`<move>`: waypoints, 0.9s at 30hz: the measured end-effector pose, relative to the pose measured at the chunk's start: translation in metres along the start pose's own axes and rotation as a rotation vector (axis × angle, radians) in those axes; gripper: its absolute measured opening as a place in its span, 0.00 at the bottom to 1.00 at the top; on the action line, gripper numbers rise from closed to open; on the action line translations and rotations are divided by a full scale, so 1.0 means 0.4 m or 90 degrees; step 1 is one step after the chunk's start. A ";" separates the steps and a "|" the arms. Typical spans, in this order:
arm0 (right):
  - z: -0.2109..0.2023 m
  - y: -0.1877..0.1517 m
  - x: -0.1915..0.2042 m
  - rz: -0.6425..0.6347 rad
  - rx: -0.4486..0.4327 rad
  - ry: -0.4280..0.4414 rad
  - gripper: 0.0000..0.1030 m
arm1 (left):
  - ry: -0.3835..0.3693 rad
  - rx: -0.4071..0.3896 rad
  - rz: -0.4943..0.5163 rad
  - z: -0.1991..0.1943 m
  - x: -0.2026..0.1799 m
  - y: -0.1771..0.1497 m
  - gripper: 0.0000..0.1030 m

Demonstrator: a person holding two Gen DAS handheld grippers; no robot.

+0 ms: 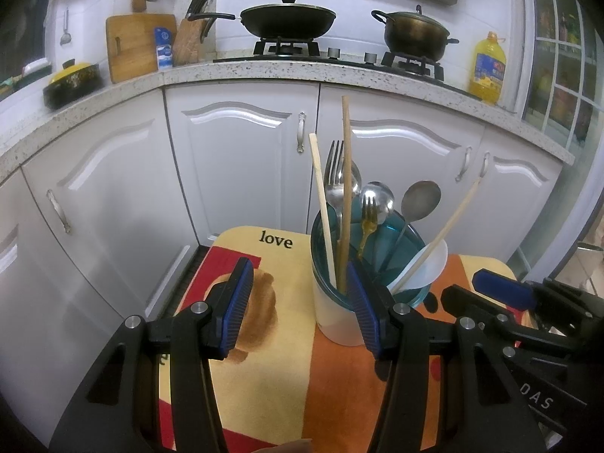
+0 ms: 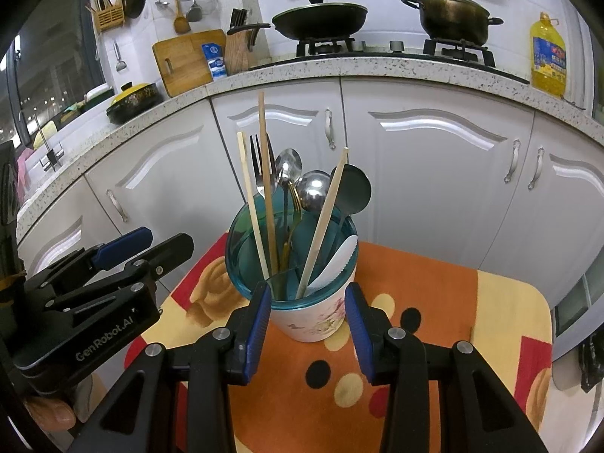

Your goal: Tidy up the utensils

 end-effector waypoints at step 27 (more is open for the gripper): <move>-0.005 0.002 0.013 -0.011 -0.003 -0.001 0.38 | 0.009 -0.007 0.001 -0.018 0.000 0.003 0.49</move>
Point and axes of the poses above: each gripper's, at about its wrist camera, not at the fingertips, and z roughly the way its jaws point, x to its left, y to its top, the point moved 4 cm from there along z, roughly the way its jaws point
